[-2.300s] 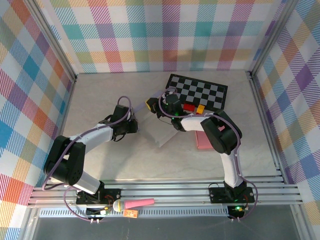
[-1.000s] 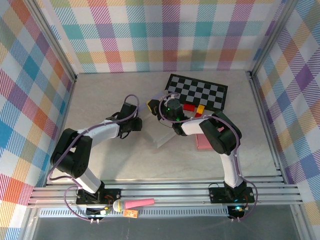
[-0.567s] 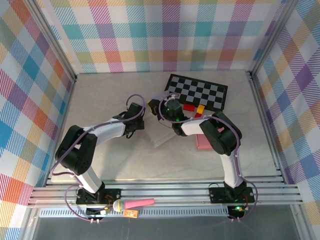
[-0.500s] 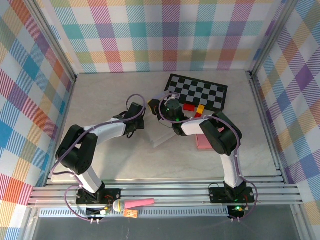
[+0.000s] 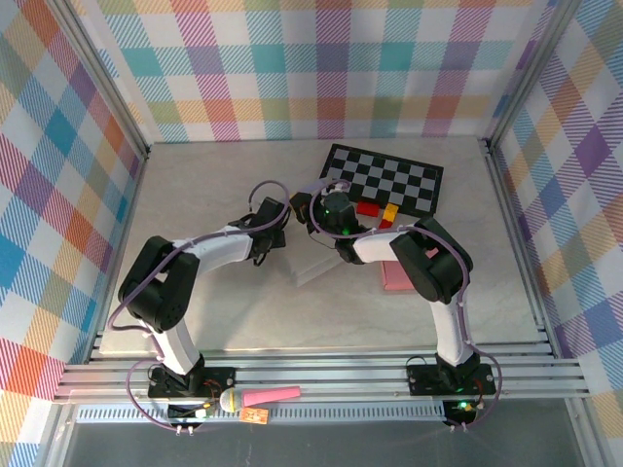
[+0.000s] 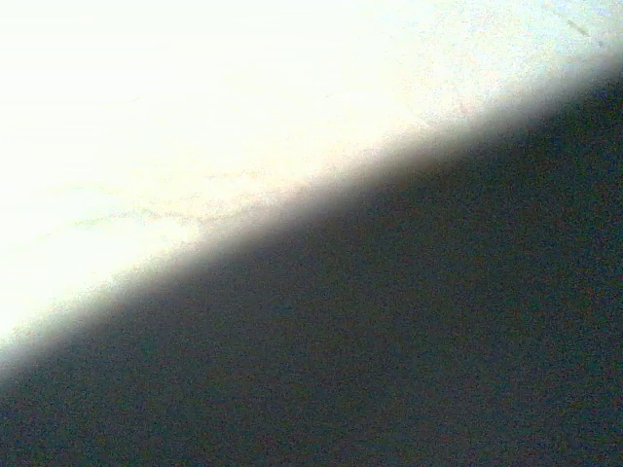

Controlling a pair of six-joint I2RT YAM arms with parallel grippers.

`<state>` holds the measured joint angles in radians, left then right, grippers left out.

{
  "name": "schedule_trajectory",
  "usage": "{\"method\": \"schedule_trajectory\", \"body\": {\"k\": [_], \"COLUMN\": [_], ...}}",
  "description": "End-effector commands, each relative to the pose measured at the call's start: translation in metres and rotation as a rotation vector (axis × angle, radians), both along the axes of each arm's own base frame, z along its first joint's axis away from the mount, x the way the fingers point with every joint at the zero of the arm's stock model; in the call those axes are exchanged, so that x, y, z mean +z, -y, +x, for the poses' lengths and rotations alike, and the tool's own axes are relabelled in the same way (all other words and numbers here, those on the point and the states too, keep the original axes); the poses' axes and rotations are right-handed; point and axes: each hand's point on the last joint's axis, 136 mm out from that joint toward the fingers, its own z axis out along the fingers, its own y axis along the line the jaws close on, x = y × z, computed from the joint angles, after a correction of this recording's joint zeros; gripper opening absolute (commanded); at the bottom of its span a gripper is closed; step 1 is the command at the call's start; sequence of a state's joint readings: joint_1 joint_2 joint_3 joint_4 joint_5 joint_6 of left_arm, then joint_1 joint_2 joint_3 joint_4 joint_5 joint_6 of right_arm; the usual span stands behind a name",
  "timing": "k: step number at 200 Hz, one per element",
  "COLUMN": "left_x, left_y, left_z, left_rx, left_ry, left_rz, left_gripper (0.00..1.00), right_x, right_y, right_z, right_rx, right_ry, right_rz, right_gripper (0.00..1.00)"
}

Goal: Fold the paper box

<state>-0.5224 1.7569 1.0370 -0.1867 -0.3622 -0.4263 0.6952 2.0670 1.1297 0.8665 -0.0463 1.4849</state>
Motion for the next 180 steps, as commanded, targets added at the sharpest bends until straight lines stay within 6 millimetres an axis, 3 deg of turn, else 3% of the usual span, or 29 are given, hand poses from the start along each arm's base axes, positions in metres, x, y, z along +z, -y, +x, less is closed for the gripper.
{"method": "schedule_trajectory", "body": {"k": [1,57,96,162,180], "left_x": [-0.011,-0.010,-0.012,-0.013,-0.009], "left_y": [0.001,-0.001,0.003,0.003,-0.007], "left_z": [0.005,0.015,0.018,0.022,0.020], "left_rx": [-0.018,-0.001,-0.010,0.059,0.105], "left_ry": [-0.034,0.009,0.017,0.006,-0.014], "left_rz": [0.029,0.035,0.019,-0.006,0.046], "left_gripper": [0.32,0.07,0.00,0.00,0.00], "right_x": [-0.058,-0.053,-0.055,-0.054,-0.045], "right_y": [-0.007,-0.006,-0.007,-0.007,-0.005], "right_z": [-0.029,-0.027,-0.027,-0.024,-0.024], "right_rx": [0.079,0.068,0.070,0.049,0.048], "right_ry": [-0.184,-0.206,-0.229,-0.279,-0.272], "right_rz": [-0.109,-0.095,-0.102,-0.107,-0.125], "right_gripper": [0.00,0.00,0.00,0.00,0.20]}}
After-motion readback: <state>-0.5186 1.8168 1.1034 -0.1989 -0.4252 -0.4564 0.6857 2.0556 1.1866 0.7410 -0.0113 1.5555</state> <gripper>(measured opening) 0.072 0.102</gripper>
